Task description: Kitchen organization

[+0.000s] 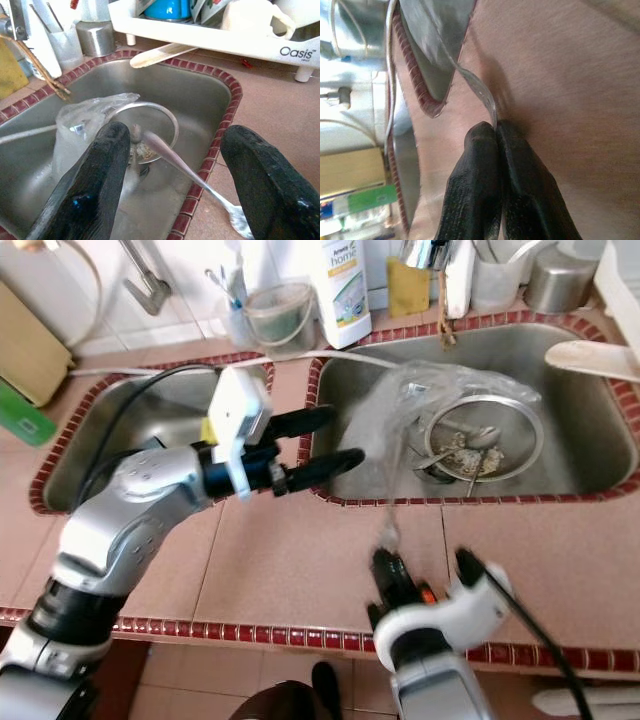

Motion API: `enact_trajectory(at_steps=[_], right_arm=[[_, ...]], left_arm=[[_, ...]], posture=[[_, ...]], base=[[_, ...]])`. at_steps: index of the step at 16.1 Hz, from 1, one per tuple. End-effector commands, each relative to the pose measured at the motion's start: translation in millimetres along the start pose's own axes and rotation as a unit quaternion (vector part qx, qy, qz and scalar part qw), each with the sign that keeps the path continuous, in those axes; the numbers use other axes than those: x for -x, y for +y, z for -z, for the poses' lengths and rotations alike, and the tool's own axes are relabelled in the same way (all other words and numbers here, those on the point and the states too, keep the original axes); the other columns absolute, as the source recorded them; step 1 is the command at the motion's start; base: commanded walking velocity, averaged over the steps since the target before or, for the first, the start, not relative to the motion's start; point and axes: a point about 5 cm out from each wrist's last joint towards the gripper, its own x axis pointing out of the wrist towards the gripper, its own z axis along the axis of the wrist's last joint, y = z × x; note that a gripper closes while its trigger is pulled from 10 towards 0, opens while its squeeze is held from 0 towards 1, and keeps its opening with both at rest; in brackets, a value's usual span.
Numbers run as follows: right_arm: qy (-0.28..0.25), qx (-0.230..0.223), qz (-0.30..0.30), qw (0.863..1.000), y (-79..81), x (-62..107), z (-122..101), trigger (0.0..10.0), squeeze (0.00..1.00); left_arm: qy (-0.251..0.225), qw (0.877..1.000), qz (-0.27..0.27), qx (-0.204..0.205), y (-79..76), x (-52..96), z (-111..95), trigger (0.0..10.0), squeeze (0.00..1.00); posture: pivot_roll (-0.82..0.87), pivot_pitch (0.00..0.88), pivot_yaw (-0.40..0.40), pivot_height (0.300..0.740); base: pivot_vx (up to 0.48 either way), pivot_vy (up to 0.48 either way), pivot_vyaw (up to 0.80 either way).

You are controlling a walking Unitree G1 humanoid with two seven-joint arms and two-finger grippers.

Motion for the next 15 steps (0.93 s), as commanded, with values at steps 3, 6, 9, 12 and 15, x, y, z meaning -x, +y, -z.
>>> enact_trajectory(at_steps=[3,6,9,12,15], right_arm=[[-0.086,0.092,-0.020,0.992,9.8,-1.9,-20.7,10.0,0.00],[-0.230,0.298,-0.055,0.925,20.7,-13.3,-54.5,10.0,0.00],[-0.265,0.393,-0.046,0.879,12.6,-26.8,-63.7,10.0,0.00],[-0.301,0.456,-0.121,0.829,19.3,-39.3,-68.4,10.0,0.00],[-0.298,0.497,-0.142,0.802,16.9,-49.9,-64.9,10.0,0.00]], left_arm=[[-0.012,1.000,-0.003,-0.005,6.5,-4.0,0.3,10.0,0.00],[-0.037,0.998,-0.046,0.024,10.9,-11.7,3.2,10.0,0.00],[-0.034,0.994,-0.094,0.050,15.2,-15.0,15.4,10.0,0.00],[-0.009,0.974,-0.205,0.095,27.0,-11.9,39.6,10.0,0.00],[0.015,0.956,-0.271,0.114,36.4,-6.5,52.8,10.0,0.00]], posture=[[-0.31,0.223,0.331,0.740],[-0.33,0.183,0.296,0.740],[-0.31,0.160,0.266,0.740],[-0.28,0.123,0.216,0.740],[-0.27,0.101,0.192,0.740]], base=[[0.000,0.000,0.00],[0.000,0.000,0.00],[0.000,0.000,0.00],[0.000,0.000,0.00],[0.000,0.000,0.00]])
